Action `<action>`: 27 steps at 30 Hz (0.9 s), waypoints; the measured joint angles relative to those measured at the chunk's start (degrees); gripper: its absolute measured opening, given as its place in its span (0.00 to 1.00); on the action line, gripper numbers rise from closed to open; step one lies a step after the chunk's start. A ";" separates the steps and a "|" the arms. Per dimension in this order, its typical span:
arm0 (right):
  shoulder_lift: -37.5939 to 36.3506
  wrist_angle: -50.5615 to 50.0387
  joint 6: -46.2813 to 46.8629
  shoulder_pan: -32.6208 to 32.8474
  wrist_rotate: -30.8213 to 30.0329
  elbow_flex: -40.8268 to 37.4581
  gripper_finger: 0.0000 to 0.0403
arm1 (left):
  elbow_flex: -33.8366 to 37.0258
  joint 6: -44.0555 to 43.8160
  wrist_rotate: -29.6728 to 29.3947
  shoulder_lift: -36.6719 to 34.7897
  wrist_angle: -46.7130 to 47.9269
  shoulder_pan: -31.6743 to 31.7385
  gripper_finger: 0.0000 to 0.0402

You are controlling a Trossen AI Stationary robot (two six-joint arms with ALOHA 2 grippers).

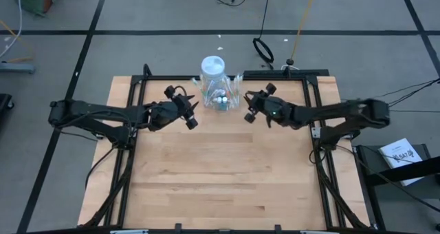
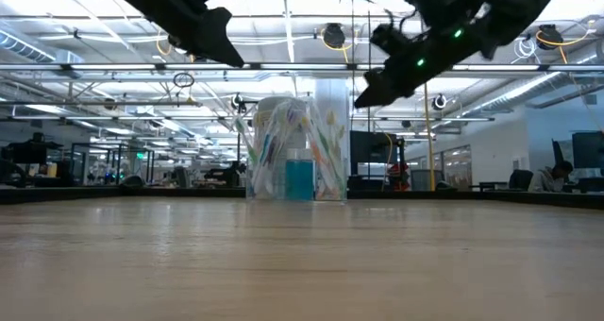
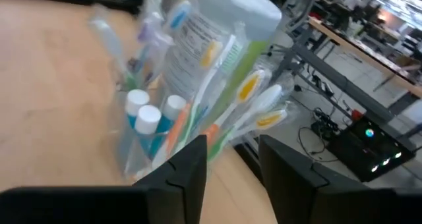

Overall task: Pick & Place toothbrushing station
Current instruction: Return to Home Position

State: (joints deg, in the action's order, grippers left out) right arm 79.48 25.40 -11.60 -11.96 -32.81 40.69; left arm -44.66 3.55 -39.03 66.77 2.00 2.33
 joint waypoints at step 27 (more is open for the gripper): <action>-37.57 -34.05 8.78 10.60 0.15 -0.59 0.28 | 0.02 -1.13 6.80 -26.12 27.88 -6.77 0.34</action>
State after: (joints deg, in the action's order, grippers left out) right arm 41.91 -8.65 -2.81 -1.36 -32.67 40.10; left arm -44.64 2.42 -32.22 40.66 29.88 -4.43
